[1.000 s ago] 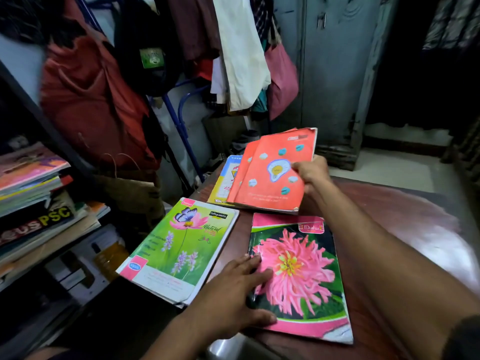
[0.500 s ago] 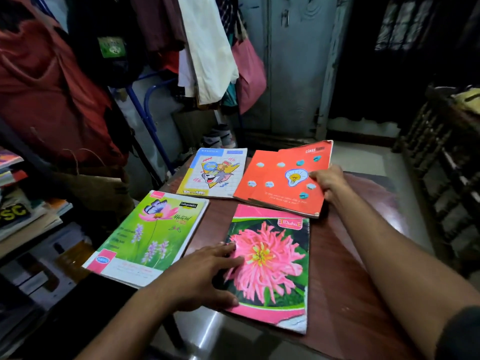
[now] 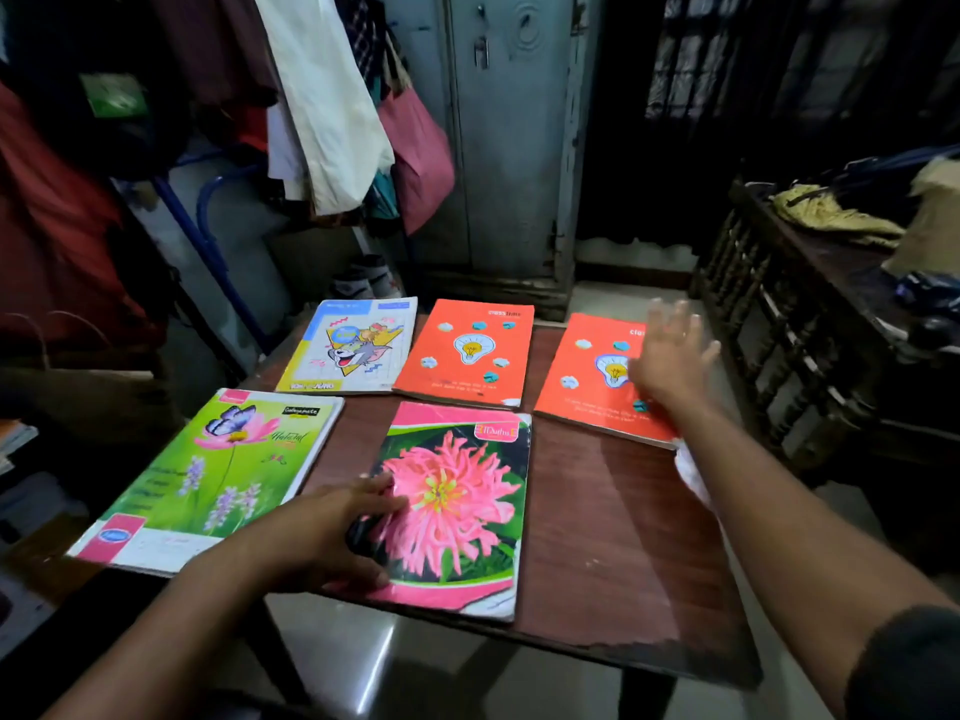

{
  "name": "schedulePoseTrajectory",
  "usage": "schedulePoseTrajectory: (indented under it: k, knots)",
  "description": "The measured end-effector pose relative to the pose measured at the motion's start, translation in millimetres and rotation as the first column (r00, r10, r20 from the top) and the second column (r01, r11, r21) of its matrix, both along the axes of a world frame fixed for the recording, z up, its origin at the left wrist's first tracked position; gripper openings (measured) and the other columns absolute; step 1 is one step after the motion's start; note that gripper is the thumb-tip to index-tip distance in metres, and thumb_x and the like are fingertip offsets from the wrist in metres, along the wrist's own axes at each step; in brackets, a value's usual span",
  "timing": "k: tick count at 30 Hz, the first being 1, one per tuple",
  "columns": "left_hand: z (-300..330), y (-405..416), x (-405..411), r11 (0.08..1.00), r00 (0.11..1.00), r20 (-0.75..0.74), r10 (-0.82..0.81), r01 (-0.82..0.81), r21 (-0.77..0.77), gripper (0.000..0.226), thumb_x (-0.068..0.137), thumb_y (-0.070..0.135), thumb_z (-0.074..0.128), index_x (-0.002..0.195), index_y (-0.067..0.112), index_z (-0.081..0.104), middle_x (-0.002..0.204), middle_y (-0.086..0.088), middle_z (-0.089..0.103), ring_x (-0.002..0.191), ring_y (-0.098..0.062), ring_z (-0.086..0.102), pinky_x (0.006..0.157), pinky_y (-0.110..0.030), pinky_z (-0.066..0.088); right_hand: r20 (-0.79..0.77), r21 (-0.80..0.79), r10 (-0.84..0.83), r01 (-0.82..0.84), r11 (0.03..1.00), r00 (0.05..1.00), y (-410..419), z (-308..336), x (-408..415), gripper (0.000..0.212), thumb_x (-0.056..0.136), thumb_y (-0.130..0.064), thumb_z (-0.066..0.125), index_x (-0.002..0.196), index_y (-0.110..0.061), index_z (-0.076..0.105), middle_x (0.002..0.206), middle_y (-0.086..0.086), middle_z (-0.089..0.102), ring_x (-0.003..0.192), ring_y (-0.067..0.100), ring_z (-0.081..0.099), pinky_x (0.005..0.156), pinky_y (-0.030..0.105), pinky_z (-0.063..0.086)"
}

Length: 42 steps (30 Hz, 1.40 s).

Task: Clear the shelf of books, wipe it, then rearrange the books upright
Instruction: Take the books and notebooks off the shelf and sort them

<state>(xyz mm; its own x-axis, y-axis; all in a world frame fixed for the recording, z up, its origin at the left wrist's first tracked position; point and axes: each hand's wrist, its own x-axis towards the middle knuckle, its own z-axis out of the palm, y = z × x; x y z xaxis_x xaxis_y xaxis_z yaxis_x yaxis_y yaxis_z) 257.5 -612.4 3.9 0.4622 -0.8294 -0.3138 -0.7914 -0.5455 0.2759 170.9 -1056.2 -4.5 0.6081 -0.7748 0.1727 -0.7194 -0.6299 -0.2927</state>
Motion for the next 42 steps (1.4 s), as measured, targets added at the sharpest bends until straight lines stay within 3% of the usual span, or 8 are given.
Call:
schedulePoseTrajectory:
  k: [5, 8, 12, 16, 21, 27, 37, 42]
  knots:
    - [0.1, 7.2, 3.5, 1.000, 1.000, -0.021, -0.018, 0.018, -0.009, 0.095, 0.075, 0.055, 0.081, 0.154, 0.037, 0.033, 0.163, 0.016, 0.014, 0.149, 0.001, 0.013, 0.109, -0.006, 0.008, -0.218, 0.106, 0.425, -0.412, 0.905, 0.878, 54.1, -10.3, 26.0, 0.047, 0.101, -0.031, 0.046, 0.146, -0.021, 0.043, 0.157, 0.011, 0.034, 0.145, 0.031, 0.030, 0.116, 0.058, 0.022]
    - [5.8, 15.0, 1.4, 0.988, 0.998, 0.003, 0.070, -0.069, -0.135, 0.102, 0.064, 0.091, 0.055, 0.150, 0.039, 0.040, 0.160, 0.017, 0.024, 0.147, -0.001, 0.025, 0.110, -0.007, 0.013, -0.022, 0.034, 0.552, -0.551, 0.834, 0.834, 87.9, -4.2, 50.2, 0.048, 0.098, -0.035, 0.055, 0.144, -0.021, 0.048, 0.152, 0.007, 0.043, 0.142, 0.029, 0.037, 0.116, 0.049, 0.025]
    - [-0.7, 26.0, 22.7, 0.912, 0.865, 0.318, 0.388, -0.310, -0.270, 0.090, 0.074, 0.087, 0.028, 0.145, 0.036, 0.049, 0.157, 0.003, 0.040, 0.143, -0.023, 0.038, 0.117, -0.046, 0.028, -0.022, 0.016, 0.802, -0.802, 0.597, 0.597, 149.7, 5.2, 113.9, 0.049, 0.098, -0.034, 0.059, 0.144, -0.020, 0.053, 0.153, 0.011, 0.044, 0.142, 0.028, 0.038, 0.118, 0.038, 0.028]
    - [-21.3, 50.2, 25.7, 0.819, 0.781, 0.267, 0.565, -0.570, -0.065, 0.072, 0.090, 0.081, 0.023, 0.154, 0.049, 0.020, 0.168, 0.011, 0.009, 0.156, -0.019, 0.003, 0.117, -0.066, 0.008, -0.278, 0.045, 0.834, -0.861, 0.507, 0.476, 201.4, -7.0, 180.2, 0.048, 0.106, -0.043, 0.038, 0.153, -0.033, 0.038, 0.164, 0.006, 0.027, 0.150, 0.029, 0.024, 0.119, 0.055, 0.022]
    - [-30.7, 57.6, 17.5, 0.827, 0.784, 0.278, 0.555, -0.557, -0.081, 0.089, 0.070, 0.079, -0.009, 0.154, 0.056, 0.009, 0.168, 0.016, 0.002, 0.156, -0.018, 0.003, 0.116, -0.065, 0.008, -0.379, -0.042, 0.776, -0.847, 0.530, 0.504, 226.1, -15.3, 217.9, 0.048, 0.106, -0.048, 0.030, 0.153, -0.041, 0.033, 0.160, 0.006, 0.032, 0.137, 0.037, 0.038, 0.113, 0.052, 0.030]
    - [-31.8, 58.6, 18.4, 0.868, 0.799, 0.344, 0.493, -0.480, -0.130, 0.079, 0.079, 0.073, -0.005, 0.154, 0.054, 0.013, 0.166, 0.019, 0.010, 0.154, -0.016, 0.017, 0.108, -0.058, 0.025, -0.326, -0.091, 0.779, -0.838, 0.538, 0.536, 256.8, -22.1, 230.6, 0.049, 0.104, -0.054, 0.031, 0.150, -0.039, 0.038, 0.147, 0.011, 0.039, 0.127, 0.038, 0.037, 0.106, 0.049, 0.035]
    - [-23.7, 63.8, 25.3, 0.895, 0.855, 0.280, 0.436, -0.445, -0.033, 0.086, 0.071, 0.073, -0.016, 0.154, 0.055, -0.002, 0.165, 0.025, -0.007, 0.155, -0.009, -0.002, 0.119, -0.058, 0.013, -0.265, 0.060, 0.835, -0.856, 0.513, 0.482, 210.2, -22.5, 216.1, 0.062, 0.100, -0.062, 0.038, 0.156, -0.038, 0.028, 0.167, -0.001, 0.018, 0.153, 0.023, 0.013, 0.122, 0.056, 0.005]
    - [-24.6, 67.8, 30.5, 0.891, 0.865, 0.235, 0.444, -0.453, -0.017, 0.069, 0.089, 0.073, -0.001, 0.155, 0.055, 0.001, 0.164, 0.025, -0.008, 0.155, -0.010, -0.008, 0.121, -0.063, 0.002, -0.169, 0.001, 0.844, -0.856, 0.517, 0.509, 217.0, -27.2, 205.1, 0.061, 0.099, -0.062, 0.042, 0.152, -0.032, 0.039, 0.156, 0.006, 0.035, 0.143, 0.026, 0.031, 0.119, 0.048, 0.017]
